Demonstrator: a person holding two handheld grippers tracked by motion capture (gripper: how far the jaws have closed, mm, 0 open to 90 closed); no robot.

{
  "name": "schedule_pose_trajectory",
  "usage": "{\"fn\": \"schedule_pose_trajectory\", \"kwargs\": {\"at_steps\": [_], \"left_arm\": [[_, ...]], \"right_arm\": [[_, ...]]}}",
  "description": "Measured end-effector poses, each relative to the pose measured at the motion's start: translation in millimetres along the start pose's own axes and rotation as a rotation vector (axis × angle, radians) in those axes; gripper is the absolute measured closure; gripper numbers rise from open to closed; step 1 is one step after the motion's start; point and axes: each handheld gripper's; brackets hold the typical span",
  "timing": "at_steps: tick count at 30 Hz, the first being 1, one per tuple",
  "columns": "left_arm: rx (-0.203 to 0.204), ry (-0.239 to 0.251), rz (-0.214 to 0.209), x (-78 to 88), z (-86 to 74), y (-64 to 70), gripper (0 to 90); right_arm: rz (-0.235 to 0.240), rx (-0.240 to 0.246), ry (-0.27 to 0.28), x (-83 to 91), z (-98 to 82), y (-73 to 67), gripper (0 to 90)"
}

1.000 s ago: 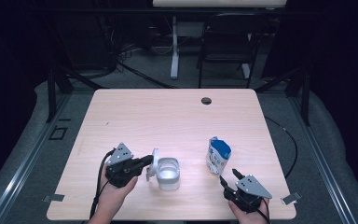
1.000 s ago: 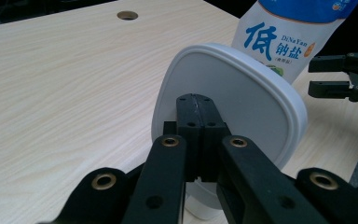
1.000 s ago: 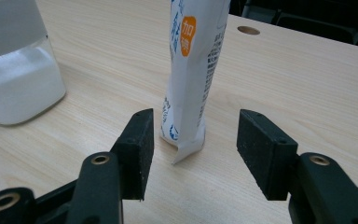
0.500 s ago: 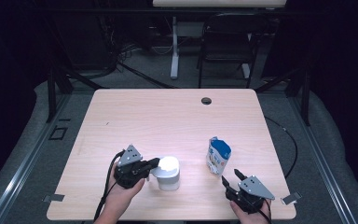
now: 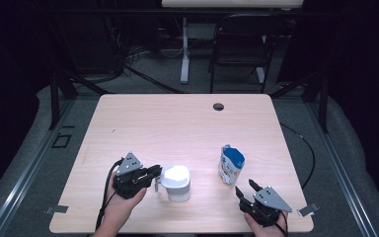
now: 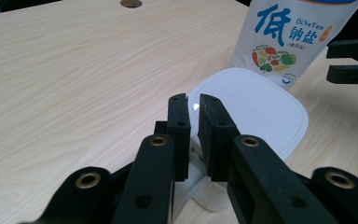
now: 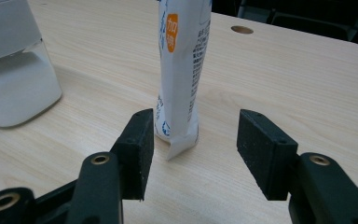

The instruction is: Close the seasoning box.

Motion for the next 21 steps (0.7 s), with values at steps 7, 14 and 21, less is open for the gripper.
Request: {"fn": "schedule_pose_trajectory", "kwargs": {"at_steps": [7, 14, 21], "left_arm": [[0.002, 0.022, 0.047, 9.7, -7.1, -8.9, 69.5], [0.012, 0.045, 0.103, 16.4, -14.8, -18.6, 55.1], [0.007, 0.048, 0.180, 23.1, -29.2, -28.5, 47.5]], "right_arm": [[-0.002, -0.005, -0.004, 1.4, -1.1, 3.5, 45.0], [-0.007, -0.014, -0.006, 3.1, -2.3, 7.2, 44.3], [-0.014, -0.010, -0.013, 3.8, -3.4, 8.5, 43.8]]}}
Point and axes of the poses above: each handheld gripper's, and its own axes: x roughly backward along the jaws, z roughly out of its top, y roughly to its right, and after that the axes turned 3 degrees about x, right-handed
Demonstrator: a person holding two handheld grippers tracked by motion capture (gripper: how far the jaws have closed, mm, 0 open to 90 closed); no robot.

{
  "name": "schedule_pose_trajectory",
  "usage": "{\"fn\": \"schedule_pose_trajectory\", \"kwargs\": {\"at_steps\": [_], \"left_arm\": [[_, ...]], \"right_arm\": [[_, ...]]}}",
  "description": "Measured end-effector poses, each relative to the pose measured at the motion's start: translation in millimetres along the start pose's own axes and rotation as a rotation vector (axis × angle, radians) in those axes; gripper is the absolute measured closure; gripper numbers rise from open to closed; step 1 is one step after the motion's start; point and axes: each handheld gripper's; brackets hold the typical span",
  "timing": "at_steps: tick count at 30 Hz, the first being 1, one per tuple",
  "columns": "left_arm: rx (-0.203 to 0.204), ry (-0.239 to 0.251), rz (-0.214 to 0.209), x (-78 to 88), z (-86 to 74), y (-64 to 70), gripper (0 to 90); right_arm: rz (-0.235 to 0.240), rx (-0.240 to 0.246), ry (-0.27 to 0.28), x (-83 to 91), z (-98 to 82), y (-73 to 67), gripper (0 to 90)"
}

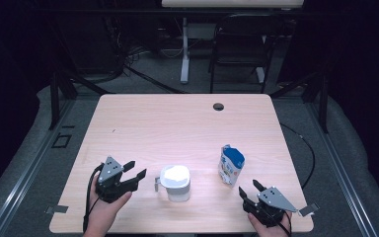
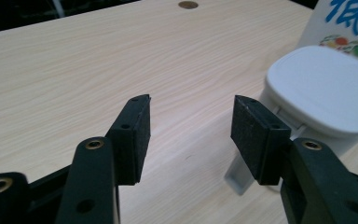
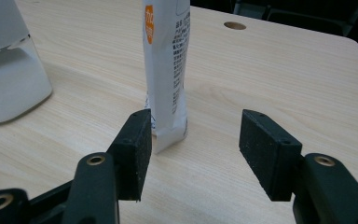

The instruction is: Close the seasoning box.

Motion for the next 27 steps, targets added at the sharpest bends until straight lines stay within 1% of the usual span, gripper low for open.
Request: {"fn": "schedule_pose_trajectory", "kwargs": {"at_steps": [1, 4, 8, 10, 13, 14, 17, 18, 24, 25, 27], "left_arm": [[0.000, 0.001, 0.012, 0.8, -2.9, -1.4, 46.9], [0.015, 0.005, 0.021, 3.4, -12.6, -6.4, 46.0], [0.028, -0.011, 0.048, 5.5, -28.0, -12.8, 45.0], [0.050, -0.014, 0.059, 6.1, -35.9, -16.6, 45.0], [0.063, -0.021, 0.082, 7.5, -46.7, -22.9, 44.4], [0.074, -0.022, 0.088, 8.0, -50.1, -24.5, 44.4], [0.096, -0.028, 0.095, 10.1, -58.9, -29.9, 44.1], [0.107, -0.022, 0.097, 10.7, -62.3, -31.4, 44.0], [0.147, -0.017, 0.106, 13.2, -77.7, -37.3, 43.7], [0.149, -0.023, 0.113, 14.0, -80.9, -38.4, 43.6], [0.167, -0.019, 0.119, 14.7, -88.1, -41.1, 43.6]], "right_arm": [[0.000, 0.001, 0.001, 0.0, -0.5, 0.4, 43.8], [-0.001, 0.002, -0.002, 0.1, -2.4, 2.6, 43.7], [-0.007, -0.003, -0.011, 0.4, -4.0, 4.4, 43.7], [-0.008, -0.007, -0.012, 0.4, -4.3, 5.3, 43.6], [-0.010, -0.007, -0.014, 0.6, -4.9, 6.4, 43.6], [-0.013, -0.009, -0.015, 0.3, -5.3, 6.7, 43.6], [-0.013, -0.010, -0.023, 0.2, -6.4, 7.8, 43.6], [-0.013, -0.011, -0.023, 0.0, -6.7, 7.8, 43.6], [-0.014, -0.014, -0.025, -0.9, -8.9, 9.1, 43.6], [-0.017, -0.016, -0.024, -0.9, -9.5, 9.3, 43.6], [-0.018, -0.022, -0.023, -1.2, -10.7, 9.4, 43.6]]}}
Point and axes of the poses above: each handheld gripper's, and its own axes: x roughly backward along the jaws, z roughly out of its top, y roughly to its right, and after that the axes turned 3 degrees about x, right-handed
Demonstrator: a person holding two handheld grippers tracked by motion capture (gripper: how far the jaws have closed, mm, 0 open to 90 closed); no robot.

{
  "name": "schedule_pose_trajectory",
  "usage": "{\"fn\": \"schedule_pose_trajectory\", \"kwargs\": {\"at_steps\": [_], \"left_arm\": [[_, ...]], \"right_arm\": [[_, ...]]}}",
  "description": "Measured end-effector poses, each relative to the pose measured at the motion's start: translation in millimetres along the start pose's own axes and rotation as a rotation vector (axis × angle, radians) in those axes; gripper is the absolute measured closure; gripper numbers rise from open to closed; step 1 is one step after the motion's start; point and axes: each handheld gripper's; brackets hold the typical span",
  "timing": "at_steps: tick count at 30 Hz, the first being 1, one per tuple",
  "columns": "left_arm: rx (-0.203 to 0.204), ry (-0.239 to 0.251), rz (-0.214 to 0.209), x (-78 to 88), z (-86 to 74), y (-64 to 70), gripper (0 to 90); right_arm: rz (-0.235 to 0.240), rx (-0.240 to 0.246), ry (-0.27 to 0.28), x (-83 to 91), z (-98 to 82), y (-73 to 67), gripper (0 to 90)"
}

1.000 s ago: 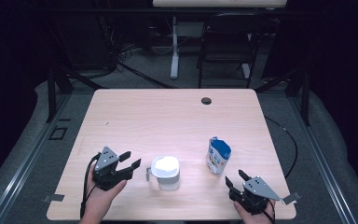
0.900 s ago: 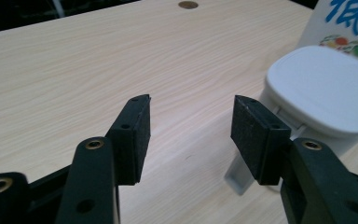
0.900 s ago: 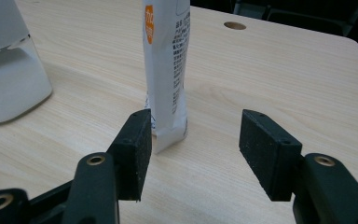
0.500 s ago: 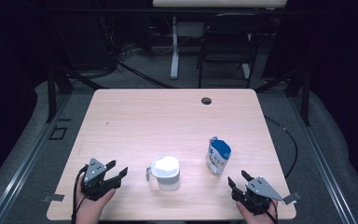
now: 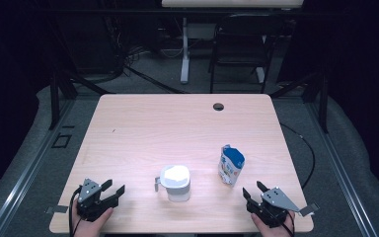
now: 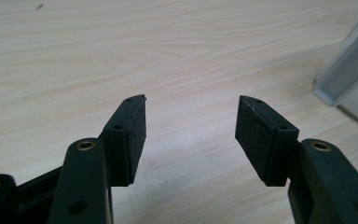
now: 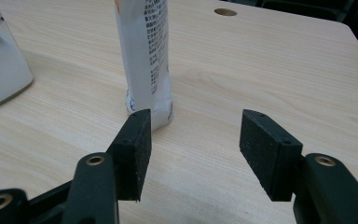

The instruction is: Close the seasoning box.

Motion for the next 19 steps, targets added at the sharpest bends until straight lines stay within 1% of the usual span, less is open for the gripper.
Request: {"fn": "schedule_pose_trajectory", "kwargs": {"at_steps": [1, 3, 4, 8, 10, 18, 19], "left_arm": [[0.009, 0.000, 0.005, 0.5, -3.3, -2.1, 43.6], [0.026, 0.005, 0.015, 1.0, -9.0, -5.7, 43.4], [0.028, -0.004, 0.023, 1.7, -10.5, -7.3, 43.2], [0.032, 0.002, 0.036, 4.9, -12.1, -10.8, 42.6], [0.022, -0.003, 0.052, 6.1, -12.6, -12.4, 42.5], [0.049, 0.005, 0.051, 8.7, -14.6, -16.9, 41.0], [0.047, 0.001, 0.051, 9.5, -14.5, -17.1, 40.6]], "right_arm": [[0.002, 0.000, -0.007, 0.1, -0.4, 0.4, 43.6], [0.000, -0.010, -0.004, -0.6, -1.5, -0.2, 43.6], [0.001, -0.003, -0.004, -0.8, -1.9, 0.1, 43.6], [-0.001, -0.002, -0.010, -0.6, -2.6, -0.2, 43.6], [-0.002, -0.006, -0.007, -1.1, -3.2, -0.7, 43.6], [-0.004, 0.002, -0.019, -1.4, -4.5, -3.6, 42.7], [-0.007, 0.004, -0.014, -1.9, -4.9, -4.0, 42.3]]}}
Point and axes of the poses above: each handheld gripper's, and its own axes: x roughly backward along the jaws, z roughly out of its top, y roughly to its right, and after that the axes turned 3 degrees about x, right-handed
